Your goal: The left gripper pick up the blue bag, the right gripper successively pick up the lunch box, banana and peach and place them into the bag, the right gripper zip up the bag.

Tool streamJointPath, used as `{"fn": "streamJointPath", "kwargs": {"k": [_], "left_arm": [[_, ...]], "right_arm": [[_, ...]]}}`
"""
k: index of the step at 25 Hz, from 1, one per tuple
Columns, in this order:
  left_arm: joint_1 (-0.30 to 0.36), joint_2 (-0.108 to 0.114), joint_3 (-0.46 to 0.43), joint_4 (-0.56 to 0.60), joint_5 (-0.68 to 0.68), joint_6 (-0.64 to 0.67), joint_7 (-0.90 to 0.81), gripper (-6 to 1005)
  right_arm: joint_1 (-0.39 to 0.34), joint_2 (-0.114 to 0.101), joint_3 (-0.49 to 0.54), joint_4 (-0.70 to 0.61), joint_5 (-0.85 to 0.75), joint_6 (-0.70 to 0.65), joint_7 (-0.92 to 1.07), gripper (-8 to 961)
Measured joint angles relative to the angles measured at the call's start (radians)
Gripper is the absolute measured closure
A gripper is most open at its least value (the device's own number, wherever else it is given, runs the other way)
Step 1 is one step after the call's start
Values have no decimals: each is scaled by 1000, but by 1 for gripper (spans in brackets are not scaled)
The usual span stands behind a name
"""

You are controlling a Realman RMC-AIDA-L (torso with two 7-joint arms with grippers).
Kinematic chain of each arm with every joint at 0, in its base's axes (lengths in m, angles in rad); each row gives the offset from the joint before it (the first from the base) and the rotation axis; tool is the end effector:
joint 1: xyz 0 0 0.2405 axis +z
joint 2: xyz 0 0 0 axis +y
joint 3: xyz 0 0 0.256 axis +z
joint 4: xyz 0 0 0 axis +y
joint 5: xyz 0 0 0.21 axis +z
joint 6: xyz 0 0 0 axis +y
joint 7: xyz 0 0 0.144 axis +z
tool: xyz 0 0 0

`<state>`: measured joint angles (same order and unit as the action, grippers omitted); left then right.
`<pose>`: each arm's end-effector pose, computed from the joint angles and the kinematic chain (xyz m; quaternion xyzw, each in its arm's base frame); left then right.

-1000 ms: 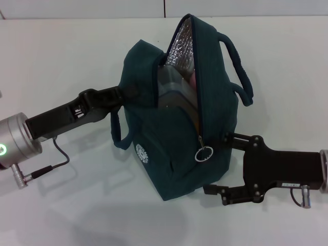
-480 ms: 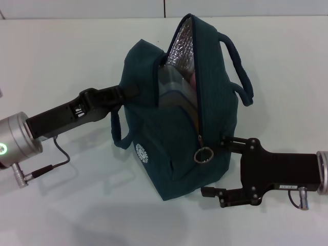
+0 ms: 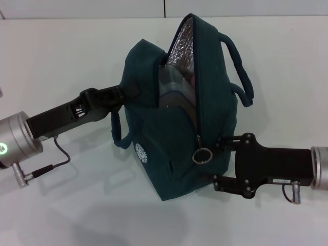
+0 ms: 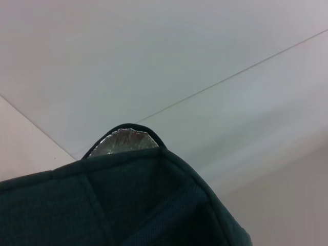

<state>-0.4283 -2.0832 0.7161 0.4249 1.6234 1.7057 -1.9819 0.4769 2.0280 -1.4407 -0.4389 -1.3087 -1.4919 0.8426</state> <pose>-0.2613 0.2893 -0.0060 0.7098 0.5370 0.4543 0.0387 0.2374 0.2855 -0.0625 -0.9508 0.0140 0.3010 0.0714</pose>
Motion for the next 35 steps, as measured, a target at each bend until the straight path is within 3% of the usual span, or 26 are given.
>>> {"fn": "streamJointPath", "kwargs": {"k": [3, 9, 22, 34, 35], "left_arm": [[0, 0, 2, 0, 1, 0, 0, 944], [2, 0, 2, 0, 0, 0, 0, 943], [8, 0, 1, 0, 3, 0, 0, 940], [7, -2, 1, 0, 3, 0, 0, 938], [7, -2, 1, 0, 3, 0, 0, 938]], "right_arm": [[0, 0, -9, 0, 4, 1, 0, 464], [1, 0, -14, 0, 9, 0, 1, 658], [-12, 0, -7, 0, 32, 0, 1, 747], [-21, 0, -10, 0, 56, 5, 0, 753], [-20, 0, -11, 0, 57, 8, 0, 788]]}}
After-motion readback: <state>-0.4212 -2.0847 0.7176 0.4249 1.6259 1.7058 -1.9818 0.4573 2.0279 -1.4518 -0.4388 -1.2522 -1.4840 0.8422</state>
